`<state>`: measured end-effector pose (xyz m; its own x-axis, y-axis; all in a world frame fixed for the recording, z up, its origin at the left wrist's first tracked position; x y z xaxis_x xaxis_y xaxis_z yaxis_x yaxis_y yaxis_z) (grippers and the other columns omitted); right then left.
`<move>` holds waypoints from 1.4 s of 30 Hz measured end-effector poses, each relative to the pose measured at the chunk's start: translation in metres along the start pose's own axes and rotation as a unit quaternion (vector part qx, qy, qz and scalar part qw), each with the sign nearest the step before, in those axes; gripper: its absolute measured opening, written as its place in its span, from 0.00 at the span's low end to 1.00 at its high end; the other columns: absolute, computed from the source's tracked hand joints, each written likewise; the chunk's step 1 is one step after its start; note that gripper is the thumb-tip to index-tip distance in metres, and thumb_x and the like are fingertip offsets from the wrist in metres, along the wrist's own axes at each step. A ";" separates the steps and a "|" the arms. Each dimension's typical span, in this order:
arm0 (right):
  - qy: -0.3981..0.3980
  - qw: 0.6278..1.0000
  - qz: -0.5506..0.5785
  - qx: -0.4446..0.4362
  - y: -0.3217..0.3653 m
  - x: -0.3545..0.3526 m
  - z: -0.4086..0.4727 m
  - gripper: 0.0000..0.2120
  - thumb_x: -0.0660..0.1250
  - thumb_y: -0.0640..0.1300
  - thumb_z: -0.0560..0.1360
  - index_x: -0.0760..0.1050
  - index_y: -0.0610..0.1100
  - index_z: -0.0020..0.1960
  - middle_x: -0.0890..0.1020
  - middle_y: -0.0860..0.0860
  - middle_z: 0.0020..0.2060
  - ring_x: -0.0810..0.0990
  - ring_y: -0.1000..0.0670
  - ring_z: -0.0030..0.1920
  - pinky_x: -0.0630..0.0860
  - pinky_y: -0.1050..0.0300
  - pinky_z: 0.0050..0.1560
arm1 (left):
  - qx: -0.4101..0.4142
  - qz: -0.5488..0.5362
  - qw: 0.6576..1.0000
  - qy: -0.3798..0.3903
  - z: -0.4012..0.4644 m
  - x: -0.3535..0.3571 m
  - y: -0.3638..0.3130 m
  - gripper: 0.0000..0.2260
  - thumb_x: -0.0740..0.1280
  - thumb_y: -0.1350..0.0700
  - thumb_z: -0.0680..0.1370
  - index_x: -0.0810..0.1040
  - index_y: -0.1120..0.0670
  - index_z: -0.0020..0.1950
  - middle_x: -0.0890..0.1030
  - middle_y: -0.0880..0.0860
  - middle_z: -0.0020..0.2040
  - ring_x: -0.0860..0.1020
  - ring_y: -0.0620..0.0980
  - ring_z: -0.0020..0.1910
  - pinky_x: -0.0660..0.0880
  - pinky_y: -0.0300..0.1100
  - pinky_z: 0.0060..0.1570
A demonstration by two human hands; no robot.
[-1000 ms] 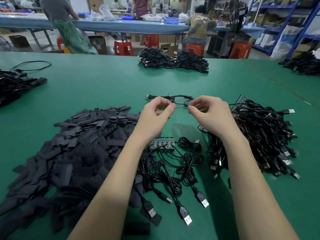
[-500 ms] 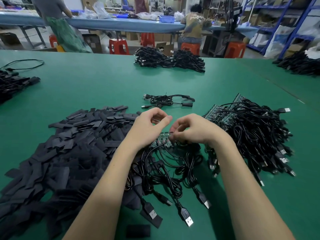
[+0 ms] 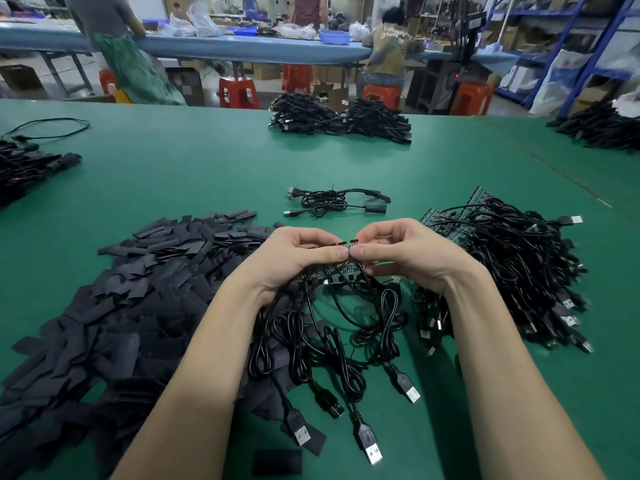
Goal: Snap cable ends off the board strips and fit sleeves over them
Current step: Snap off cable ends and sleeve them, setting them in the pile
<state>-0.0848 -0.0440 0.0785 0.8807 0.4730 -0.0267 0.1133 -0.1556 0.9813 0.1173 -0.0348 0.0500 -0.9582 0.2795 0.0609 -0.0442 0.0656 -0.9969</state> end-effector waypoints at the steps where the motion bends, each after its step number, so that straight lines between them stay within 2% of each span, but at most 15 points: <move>1: 0.011 1.000 0.016 -0.002 -0.001 0.000 0.000 0.10 0.76 0.40 0.66 0.80 0.40 0.46 0.82 0.50 0.33 0.80 0.55 0.32 0.79 0.64 0.35 | -0.003 -0.010 1.000 0.009 0.000 0.001 -0.001 0.12 0.78 0.55 0.64 0.85 0.55 0.45 0.86 0.54 0.42 0.83 0.45 0.38 0.78 0.34 0.41; 7: 0.049 0.995 0.089 -0.014 -0.007 -0.004 0.000 0.03 0.74 0.39 0.68 0.83 0.44 0.42 0.80 0.51 0.35 0.76 0.54 0.34 0.77 0.64 0.35 | -0.010 -0.080 0.995 0.051 -0.002 0.012 -0.004 0.08 0.76 0.59 0.67 0.85 0.56 0.45 0.85 0.52 0.39 0.82 0.45 0.35 0.78 0.36 0.38; 10: 0.057 0.993 0.106 -0.001 -0.011 -0.002 0.002 0.04 0.76 0.38 0.70 0.82 0.44 0.42 0.77 0.50 0.36 0.73 0.53 0.36 0.74 0.63 0.36 | -0.018 -0.107 0.992 0.064 -0.002 0.014 -0.004 0.08 0.75 0.60 0.67 0.84 0.57 0.46 0.85 0.53 0.39 0.82 0.46 0.36 0.79 0.36 0.40; 13: 0.053 0.989 0.138 0.010 -0.013 0.004 0.004 0.06 0.71 0.42 0.71 0.81 0.43 0.47 0.76 0.50 0.37 0.71 0.54 0.36 0.73 0.63 0.35 | -0.014 -0.156 0.985 0.075 0.000 0.015 -0.001 0.08 0.74 0.62 0.69 0.83 0.57 0.46 0.86 0.52 0.40 0.83 0.45 0.37 0.80 0.35 0.43; 15: 0.058 0.988 0.143 0.002 -0.009 0.004 0.001 0.05 0.72 0.43 0.70 0.83 0.46 0.45 0.77 0.50 0.36 0.73 0.55 0.35 0.73 0.63 0.36 | -0.005 -0.176 0.981 0.082 0.000 0.014 0.000 0.06 0.76 0.61 0.68 0.85 0.54 0.44 0.86 0.52 0.40 0.83 0.44 0.37 0.80 0.35 0.45; 17: 0.062 0.988 0.142 -0.013 -0.003 -0.003 -0.003 0.08 0.79 0.44 0.64 0.84 0.47 0.41 0.80 0.53 0.34 0.76 0.56 0.32 0.74 0.65 0.34 | 0.009 -0.119 0.991 0.063 0.000 0.010 0.000 0.05 0.78 0.60 0.67 0.86 0.51 0.41 0.86 0.50 0.40 0.83 0.43 0.38 0.78 0.33 0.44; 20: 0.032 0.985 0.163 -0.045 0.006 -0.018 -0.014 0.21 0.88 0.47 0.52 0.84 0.47 0.41 0.80 0.51 0.35 0.74 0.54 0.33 0.76 0.67 0.30 | 0.045 0.094 0.995 -0.012 0.001 0.001 -0.001 0.07 0.80 0.55 0.69 0.85 0.50 0.44 0.87 0.47 0.43 0.83 0.41 0.43 0.75 0.30 0.46; 22: 0.007 0.984 0.168 -0.061 0.012 -0.023 -0.018 0.20 0.87 0.47 0.54 0.83 0.48 0.42 0.78 0.51 0.35 0.71 0.53 0.35 0.75 0.68 0.29 | 0.086 0.250 0.961 -0.076 0.004 0.000 -0.002 0.09 0.79 0.51 0.71 0.84 0.47 0.48 0.86 0.43 0.47 0.82 0.41 0.48 0.75 0.35 0.50; 24: -0.046 0.988 0.136 -0.064 0.017 -0.018 -0.016 0.13 0.84 0.46 0.60 0.83 0.49 0.41 0.79 0.53 0.34 0.74 0.54 0.34 0.73 0.69 0.30 | 0.130 0.298 0.936 -0.133 0.006 0.008 -0.005 0.07 0.76 0.48 0.73 0.82 0.45 0.49 0.84 0.40 0.48 0.81 0.42 0.51 0.76 0.39 0.52; 26: -0.118 0.987 0.091 -0.054 0.018 -0.011 -0.009 0.09 0.80 0.44 0.66 0.81 0.49 0.42 0.82 0.54 0.35 0.78 0.56 0.32 0.72 0.68 0.31 | 0.146 0.205 0.959 -0.132 0.008 0.025 -0.007 0.04 0.73 0.50 0.77 0.82 0.48 0.50 0.84 0.43 0.48 0.82 0.42 0.48 0.78 0.39 0.51; 29: -0.178 0.979 0.089 -0.042 0.014 0.000 0.001 0.06 0.76 0.40 0.73 0.80 0.46 0.46 0.82 0.51 0.38 0.77 0.56 0.29 0.74 0.66 0.31 | 0.105 0.010 0.990 -0.096 0.011 0.050 -0.004 0.06 0.71 0.56 0.79 0.80 0.56 0.54 0.84 0.55 0.51 0.84 0.45 0.47 0.81 0.40 0.48; 32: -0.216 0.976 0.021 -0.035 0.012 0.000 0.003 0.06 0.76 0.44 0.73 0.81 0.45 0.48 0.81 0.51 0.38 0.76 0.57 0.28 0.74 0.65 0.32 | 0.111 -0.016 0.986 -0.125 0.014 0.056 0.004 0.06 0.71 0.62 0.78 0.78 0.59 0.54 0.83 0.57 0.49 0.85 0.48 0.41 0.81 0.39 0.46; 36: -0.273 0.956 -0.094 -0.042 0.017 -0.003 0.000 0.11 0.76 0.53 0.72 0.82 0.49 0.52 0.83 0.53 0.42 0.74 0.57 0.31 0.70 0.64 0.32 | 0.080 -0.048 0.987 -0.133 0.014 0.060 0.021 0.05 0.71 0.63 0.78 0.77 0.56 0.50 0.82 0.57 0.49 0.84 0.46 0.36 0.80 0.36 0.41; 39: -0.317 0.921 -0.218 -0.058 0.023 -0.002 -0.001 0.09 0.75 0.56 0.72 0.82 0.53 0.48 0.83 0.56 0.38 0.74 0.61 0.29 0.69 0.65 0.32 | 0.038 -0.072 0.988 -0.132 0.018 0.061 0.032 0.05 0.69 0.64 0.79 0.76 0.55 0.49 0.84 0.56 0.46 0.83 0.47 0.34 0.80 0.37 0.40; 42: -0.305 0.878 -0.361 -0.077 0.029 0.015 0.002 0.02 0.73 0.54 0.72 0.82 0.56 0.42 0.82 0.62 0.33 0.78 0.65 0.35 0.74 0.63 0.37 | 0.011 -0.122 0.986 -0.109 0.021 0.060 0.036 0.05 0.69 0.65 0.80 0.75 0.57 0.50 0.83 0.49 0.37 0.84 0.48 0.36 0.81 0.40 0.43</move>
<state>-0.0672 -0.0426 0.1060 0.6924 -0.1601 -0.7035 0.7214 0.1349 0.6793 0.0519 -0.0362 0.0164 -0.9560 0.0459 0.2898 -0.2854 0.0843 -0.9547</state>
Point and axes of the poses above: each hand's wrist, its own z-axis towards the middle knuckle, its own x-axis out of the palm, y = z × x, the point moved 1 cm from there along z, towards the middle knuckle
